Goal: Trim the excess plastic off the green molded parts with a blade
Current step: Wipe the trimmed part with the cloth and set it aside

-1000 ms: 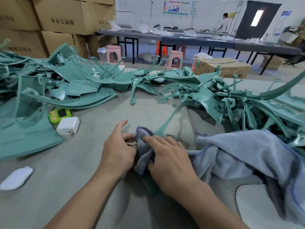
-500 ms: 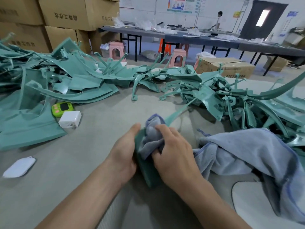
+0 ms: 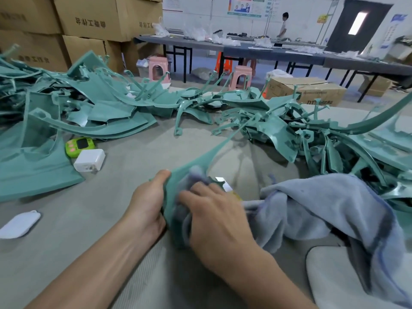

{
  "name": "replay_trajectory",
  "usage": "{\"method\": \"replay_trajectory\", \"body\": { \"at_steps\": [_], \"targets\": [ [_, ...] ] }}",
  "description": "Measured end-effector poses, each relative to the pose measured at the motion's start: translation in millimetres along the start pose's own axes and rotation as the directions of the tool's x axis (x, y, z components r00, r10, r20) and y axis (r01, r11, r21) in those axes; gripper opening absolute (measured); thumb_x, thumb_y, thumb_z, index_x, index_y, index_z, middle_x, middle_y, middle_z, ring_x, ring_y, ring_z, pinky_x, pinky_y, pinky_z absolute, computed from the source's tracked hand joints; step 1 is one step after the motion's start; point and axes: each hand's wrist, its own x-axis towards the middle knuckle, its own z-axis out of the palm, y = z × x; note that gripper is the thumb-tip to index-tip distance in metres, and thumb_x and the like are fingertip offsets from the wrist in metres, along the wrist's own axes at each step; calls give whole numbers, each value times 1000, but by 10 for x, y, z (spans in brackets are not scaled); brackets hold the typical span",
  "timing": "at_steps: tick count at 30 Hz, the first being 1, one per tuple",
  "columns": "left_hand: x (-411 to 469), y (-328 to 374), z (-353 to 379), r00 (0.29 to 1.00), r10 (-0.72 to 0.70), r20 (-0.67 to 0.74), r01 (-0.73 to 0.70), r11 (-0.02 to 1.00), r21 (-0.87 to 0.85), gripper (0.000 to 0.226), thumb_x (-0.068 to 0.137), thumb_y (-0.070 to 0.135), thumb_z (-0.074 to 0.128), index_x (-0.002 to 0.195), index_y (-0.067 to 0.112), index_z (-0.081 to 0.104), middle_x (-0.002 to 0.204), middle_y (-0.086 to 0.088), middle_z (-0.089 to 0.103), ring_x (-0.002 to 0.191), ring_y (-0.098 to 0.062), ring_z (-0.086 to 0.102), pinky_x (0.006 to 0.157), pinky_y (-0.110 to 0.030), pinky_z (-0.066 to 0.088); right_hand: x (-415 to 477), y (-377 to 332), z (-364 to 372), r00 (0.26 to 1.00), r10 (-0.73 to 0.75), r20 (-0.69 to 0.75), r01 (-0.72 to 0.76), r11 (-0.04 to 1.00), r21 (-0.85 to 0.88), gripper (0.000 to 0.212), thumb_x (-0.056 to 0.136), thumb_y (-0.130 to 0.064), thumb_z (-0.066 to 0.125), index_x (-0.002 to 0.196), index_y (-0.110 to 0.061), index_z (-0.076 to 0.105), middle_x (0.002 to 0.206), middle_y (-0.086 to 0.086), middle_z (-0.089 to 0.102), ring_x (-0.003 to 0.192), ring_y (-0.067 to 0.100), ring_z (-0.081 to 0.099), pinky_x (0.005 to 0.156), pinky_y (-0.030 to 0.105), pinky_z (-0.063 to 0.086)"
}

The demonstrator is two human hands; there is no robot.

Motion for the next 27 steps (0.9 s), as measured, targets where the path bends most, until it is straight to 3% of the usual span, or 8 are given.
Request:
{"method": "replay_trajectory", "body": {
  "at_steps": [3,9,13,18,20,22,25,27],
  "targets": [
    [-12,-6,5,995,89,-37,-87,994,62,35,93,34,65,73,6,64,54,-7,64,44,-19,62,43,-25,49,-14,-25,-9,991,-92,103,63,965,256,20,79,-20,63,96,-29,69,96,-9,60,88,13,56,77,35,48],
    [-78,34,73,990,133,-38,-134,991,-16,24,91,21,64,88,-2,71,66,-14,71,49,-25,67,42,-30,52,91,104,-29,958,268,-100,-276,959,-67,34,95,-24,48,127,-33,51,122,-4,55,106,23,50,77,37,34],
    [-43,61,41,980,184,-77,-190,979,-79,20,90,19,65,90,0,70,76,-15,75,59,-27,72,52,-38,59,63,136,-21,929,262,-263,-312,935,-172,24,80,-21,64,103,-28,63,100,-1,62,92,27,57,71,38,38],
    [109,232,-218,979,158,-128,-171,980,-102,18,92,24,67,101,9,71,99,-9,77,77,-24,75,73,-40,61,-8,632,-185,811,552,-193,-582,793,-178,36,83,-29,55,119,-28,56,128,0,55,117,26,47,93,39,29],
    [150,284,-267,987,130,-93,-138,987,-80,30,92,27,67,115,8,70,107,-11,77,90,-27,75,82,-43,60,-26,708,-248,841,510,-180,-540,814,-214,64,82,-31,61,144,-24,46,150,8,43,137,29,35,109,39,21],
    [128,277,-237,990,130,-56,-132,991,-33,29,89,28,68,112,10,72,101,-11,77,83,-27,75,74,-40,62,-20,613,-270,928,324,-184,-360,908,-217,84,80,-24,65,156,-21,32,162,10,30,151,32,20,119,39,9],
    [14,198,-164,981,191,-20,-190,981,45,21,80,29,70,85,9,75,79,-9,76,60,-23,72,49,-32,56,-43,354,-209,960,242,-144,-215,960,181,90,73,-16,64,157,-23,32,155,-2,43,142,17,39,117,30,26],
    [-94,149,-111,977,211,34,-212,976,54,22,76,31,69,69,12,78,73,-10,74,57,-25,70,48,-31,54,-50,206,-163,919,395,-5,-323,759,565,75,74,-27,61,147,-29,45,132,-10,63,110,7,60,100,26,47]
  ]
}}
